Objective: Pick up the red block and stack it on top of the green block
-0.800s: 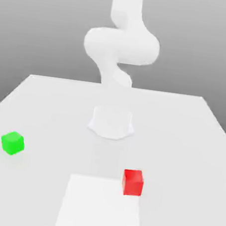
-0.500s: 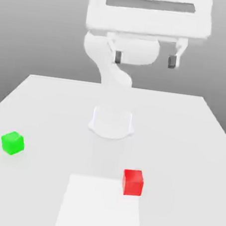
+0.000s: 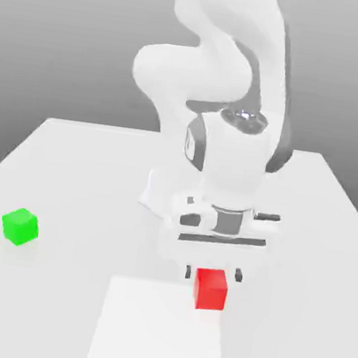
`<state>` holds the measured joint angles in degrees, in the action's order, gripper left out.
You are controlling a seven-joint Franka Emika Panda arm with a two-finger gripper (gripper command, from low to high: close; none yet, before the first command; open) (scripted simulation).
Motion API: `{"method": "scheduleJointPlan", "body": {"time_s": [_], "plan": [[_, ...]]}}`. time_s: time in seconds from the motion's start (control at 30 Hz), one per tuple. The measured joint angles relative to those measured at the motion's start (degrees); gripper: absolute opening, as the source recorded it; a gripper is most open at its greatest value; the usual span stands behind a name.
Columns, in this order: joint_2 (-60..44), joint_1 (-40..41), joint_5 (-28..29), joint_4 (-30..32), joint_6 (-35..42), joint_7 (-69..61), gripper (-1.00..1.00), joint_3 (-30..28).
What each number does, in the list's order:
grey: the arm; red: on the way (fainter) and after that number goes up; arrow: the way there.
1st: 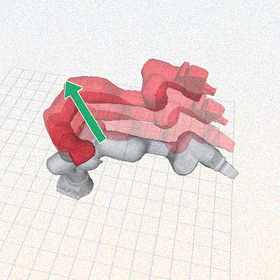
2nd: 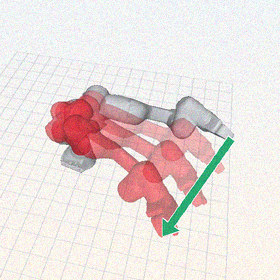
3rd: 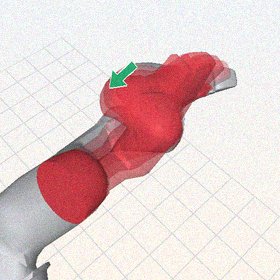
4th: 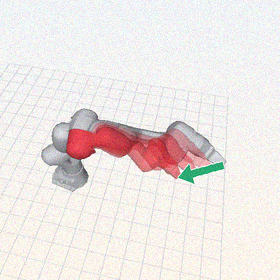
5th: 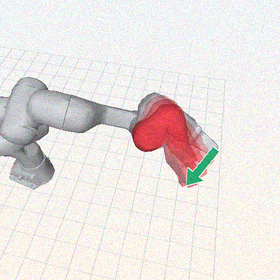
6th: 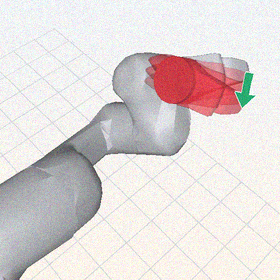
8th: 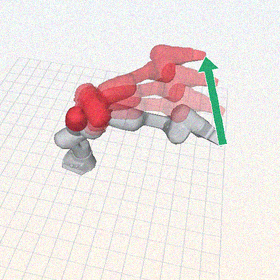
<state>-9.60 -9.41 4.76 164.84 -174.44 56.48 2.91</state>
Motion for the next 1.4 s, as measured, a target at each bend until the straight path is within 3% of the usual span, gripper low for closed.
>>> {"method": "scheduleJointPlan", "body": {"time_s": [0.03, 0.27, 0.53, 1.27, 1.4], "plan": [[-1.16, -0.57, 0.32, -0.16, -0.99, 0.26, -1.0, -0.64], [-1.0, -0.43, 0.56, -0.13, -0.88, 0.45, -1.0, -0.53], [13.72, 0.44, -5.39, 1.87, 11.78, -3.51, -1.0, 0.89], [18.72, 39.75, 3.15, -3.49, 21.35, 21.29, -1.0, -26.21], [16.85, 41.78, 1.52, -4.21, 20.31, 21.57, -1.0, -28.72]]}}
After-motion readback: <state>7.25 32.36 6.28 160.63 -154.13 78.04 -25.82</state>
